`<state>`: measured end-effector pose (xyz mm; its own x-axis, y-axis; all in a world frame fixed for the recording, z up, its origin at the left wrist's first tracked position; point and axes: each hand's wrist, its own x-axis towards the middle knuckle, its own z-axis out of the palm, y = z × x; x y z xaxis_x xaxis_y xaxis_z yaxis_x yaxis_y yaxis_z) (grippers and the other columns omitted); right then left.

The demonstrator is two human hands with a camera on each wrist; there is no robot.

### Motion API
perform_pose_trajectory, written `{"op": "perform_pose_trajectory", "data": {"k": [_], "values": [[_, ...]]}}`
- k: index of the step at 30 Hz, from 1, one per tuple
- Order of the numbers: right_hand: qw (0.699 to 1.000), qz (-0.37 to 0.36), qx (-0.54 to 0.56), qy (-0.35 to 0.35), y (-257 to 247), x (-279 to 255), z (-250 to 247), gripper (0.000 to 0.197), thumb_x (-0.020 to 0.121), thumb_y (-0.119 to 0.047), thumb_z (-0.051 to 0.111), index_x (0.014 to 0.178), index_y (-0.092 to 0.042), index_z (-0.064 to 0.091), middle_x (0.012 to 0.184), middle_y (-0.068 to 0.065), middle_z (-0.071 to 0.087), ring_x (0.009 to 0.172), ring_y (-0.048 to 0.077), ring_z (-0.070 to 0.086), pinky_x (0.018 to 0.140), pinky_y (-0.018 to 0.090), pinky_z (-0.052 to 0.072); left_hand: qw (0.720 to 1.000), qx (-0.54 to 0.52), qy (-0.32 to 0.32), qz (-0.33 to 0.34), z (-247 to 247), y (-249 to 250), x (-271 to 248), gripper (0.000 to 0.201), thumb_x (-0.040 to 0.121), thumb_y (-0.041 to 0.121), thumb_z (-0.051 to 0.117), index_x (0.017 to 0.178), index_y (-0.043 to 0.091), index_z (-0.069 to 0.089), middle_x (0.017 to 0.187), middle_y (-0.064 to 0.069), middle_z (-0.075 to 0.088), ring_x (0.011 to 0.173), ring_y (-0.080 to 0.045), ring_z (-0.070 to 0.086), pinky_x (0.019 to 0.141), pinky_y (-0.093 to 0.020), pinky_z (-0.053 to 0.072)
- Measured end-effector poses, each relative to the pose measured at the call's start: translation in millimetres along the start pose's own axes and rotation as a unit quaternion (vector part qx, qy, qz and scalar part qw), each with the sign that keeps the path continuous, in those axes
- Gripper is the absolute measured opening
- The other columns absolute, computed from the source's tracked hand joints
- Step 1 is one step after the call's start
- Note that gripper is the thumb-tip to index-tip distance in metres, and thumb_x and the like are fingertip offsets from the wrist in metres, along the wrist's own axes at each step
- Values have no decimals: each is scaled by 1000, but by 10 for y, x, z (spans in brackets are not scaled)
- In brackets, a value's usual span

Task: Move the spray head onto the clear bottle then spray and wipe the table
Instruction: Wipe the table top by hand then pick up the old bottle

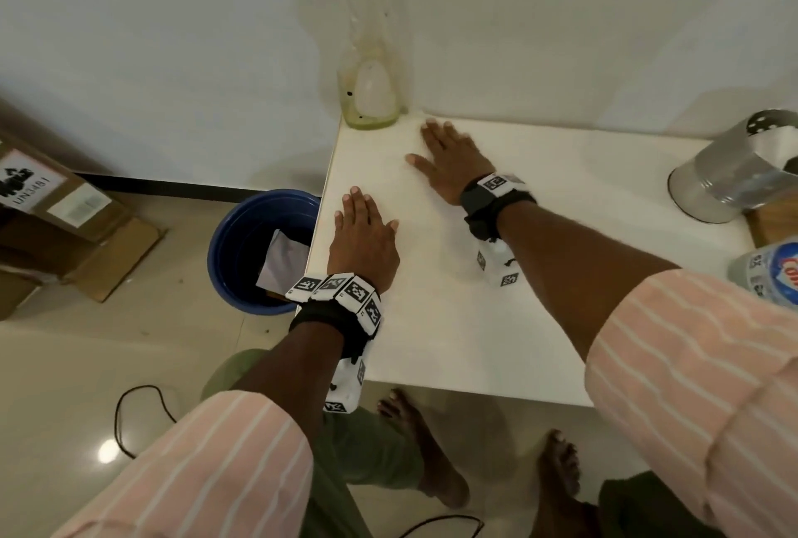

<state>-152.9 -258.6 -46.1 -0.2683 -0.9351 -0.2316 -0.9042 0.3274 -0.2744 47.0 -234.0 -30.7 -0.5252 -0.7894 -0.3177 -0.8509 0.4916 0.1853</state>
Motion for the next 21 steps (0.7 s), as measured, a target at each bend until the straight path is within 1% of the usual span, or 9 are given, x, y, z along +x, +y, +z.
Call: {"op": "perform_pose_trajectory", "data": {"k": [4,7,9,11,13,15,17,19,21], "values": [[978,192,44,65,495,-302,-22,79,98,-58,21,152,-6,-2,162,11,-5,150,30,-4,122,43,-1,1000,4,11,-11,63,14,-4,62,104,33,17,151,-5,3,160,-23,-3,150,-34,-1,124,-43,6],[966,244,59,65,294,-567,72,86,96,-61,23,151,-1,-2,161,17,-7,149,34,-6,122,47,-1,1000,-6,7,-24,47,36,33,64,104,36,16,151,-5,4,160,-23,-2,150,-34,-1,123,-44,6],[982,172,54,51,-70,-713,149,85,96,-59,27,151,-1,2,161,18,-4,148,38,-4,121,47,-2,998,-52,-11,-42,-30,67,22,67,103,41,14,152,-4,8,161,-20,0,151,-31,0,123,-45,6],[1000,-7,-9,28,-474,-897,313,72,99,-46,32,152,-3,7,161,18,2,148,39,1,121,47,1,993,-98,2,-68,-30,88,-52,69,102,46,11,152,-3,13,161,-19,7,151,-29,3,123,-45,6],[981,-172,-84,-32,-741,-1114,466,65,101,-33,33,152,-7,3,162,16,-1,149,36,-1,122,45,2,991,-87,47,-91,63,106,-198,68,101,43,8,151,-1,19,158,-23,18,150,-33,10,122,-48,12],[968,-227,-97,-47,-711,-1173,484,66,100,-37,30,153,-9,3,162,13,1,150,32,1,123,42,4,984,-100,82,-124,156,104,-363,71,100,45,6,150,-2,21,157,-23,20,149,-33,12,122,-48,13],[983,-172,-63,-20,-531,-1116,444,71,98,-50,23,153,-7,8,162,13,8,150,30,7,122,41,8,976,-128,87,-156,168,50,-504,78,99,54,8,150,-5,16,159,-23,14,150,-32,9,123,-46,11],[1000,-8,6,18,-333,-1081,375,77,98,-56,22,153,-6,3,162,13,4,150,30,3,123,43,4,970,-144,81,-178,145,-41,-592,82,98,56,10,150,-8,14,159,-24,13,150,-33,9,123,-45,10],[989,135,40,38,-325,-1014,350,82,97,-59,21,151,-2,-3,162,15,-5,149,31,-6,122,44,-2,964,-170,81,-188,140,-98,-631,82,99,56,14,149,-9,14,158,-26,14,149,-34,12,123,-44,12]]}}
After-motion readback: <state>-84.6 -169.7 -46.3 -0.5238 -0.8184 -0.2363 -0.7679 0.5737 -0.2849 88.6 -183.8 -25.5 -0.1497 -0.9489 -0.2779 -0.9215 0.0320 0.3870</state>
